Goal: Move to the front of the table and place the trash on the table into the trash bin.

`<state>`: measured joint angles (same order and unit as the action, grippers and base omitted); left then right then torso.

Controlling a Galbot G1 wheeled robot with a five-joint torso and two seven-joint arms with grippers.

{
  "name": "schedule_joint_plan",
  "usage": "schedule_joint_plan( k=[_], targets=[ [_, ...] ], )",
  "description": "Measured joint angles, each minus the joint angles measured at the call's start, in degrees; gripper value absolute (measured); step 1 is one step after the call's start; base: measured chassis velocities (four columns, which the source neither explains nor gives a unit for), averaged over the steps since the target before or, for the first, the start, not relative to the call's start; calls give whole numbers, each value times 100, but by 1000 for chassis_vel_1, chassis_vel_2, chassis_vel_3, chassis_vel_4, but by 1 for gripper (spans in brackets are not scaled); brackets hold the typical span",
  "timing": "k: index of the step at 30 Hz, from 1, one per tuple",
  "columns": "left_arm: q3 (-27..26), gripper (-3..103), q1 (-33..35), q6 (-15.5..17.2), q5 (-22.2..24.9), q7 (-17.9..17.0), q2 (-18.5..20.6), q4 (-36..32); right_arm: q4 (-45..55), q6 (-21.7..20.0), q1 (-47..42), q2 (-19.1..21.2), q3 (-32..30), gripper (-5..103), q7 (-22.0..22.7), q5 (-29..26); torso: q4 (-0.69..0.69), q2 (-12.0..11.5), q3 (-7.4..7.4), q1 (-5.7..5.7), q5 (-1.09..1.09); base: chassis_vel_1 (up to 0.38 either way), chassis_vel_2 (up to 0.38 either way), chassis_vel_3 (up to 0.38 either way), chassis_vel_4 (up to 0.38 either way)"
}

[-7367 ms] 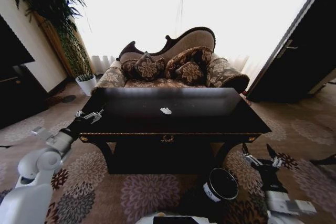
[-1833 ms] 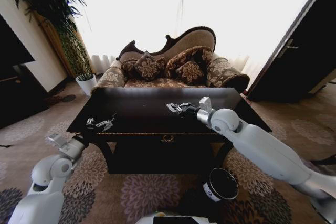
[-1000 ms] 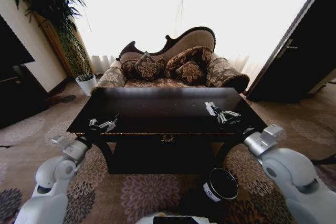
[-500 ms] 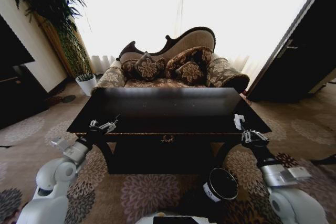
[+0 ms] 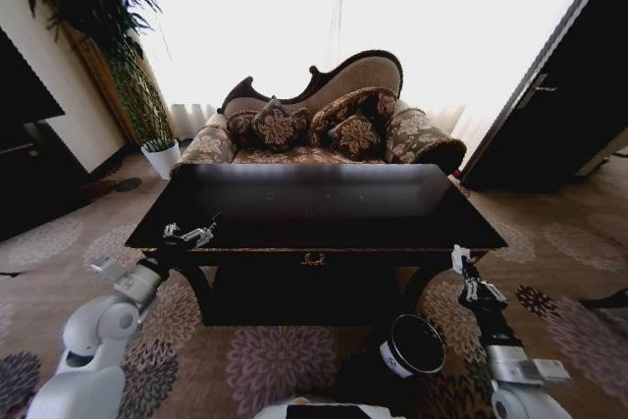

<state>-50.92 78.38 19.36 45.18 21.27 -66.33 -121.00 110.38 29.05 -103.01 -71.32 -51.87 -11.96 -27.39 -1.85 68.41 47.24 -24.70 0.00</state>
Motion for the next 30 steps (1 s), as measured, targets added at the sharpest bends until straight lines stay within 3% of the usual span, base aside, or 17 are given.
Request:
schedule_joint_plan(
  k=[5,9,12,19,30],
  targets=[
    [19,100,-46,-11,30,0,25,55,-754,438,178,-16,207,0,-408,46,0,-1,0,0,0,0,0,0,0],
    [19,100,-73,-27,57,0,57,95,-1384,608,358,-19,311,0,-481,151,0,-1,0,0,0,0,0,0,0],
    [18,100,-78,-30,61,1,63,105,-1623,622,437,-19,337,0,-478,202,0,-1,0,0,0,0,0,0,0],
    [48,100,-78,-33,60,2,70,102,-3224,539,1251,108,616,0,-172,598,0,-1,0,0,0,0,0,0,0],
    [-37,100,-14,-50,58,5,92,57,-4312,375,1766,86,743,0,38,1222,0,-1,0,0,0,0,0,0,0]
  ],
)
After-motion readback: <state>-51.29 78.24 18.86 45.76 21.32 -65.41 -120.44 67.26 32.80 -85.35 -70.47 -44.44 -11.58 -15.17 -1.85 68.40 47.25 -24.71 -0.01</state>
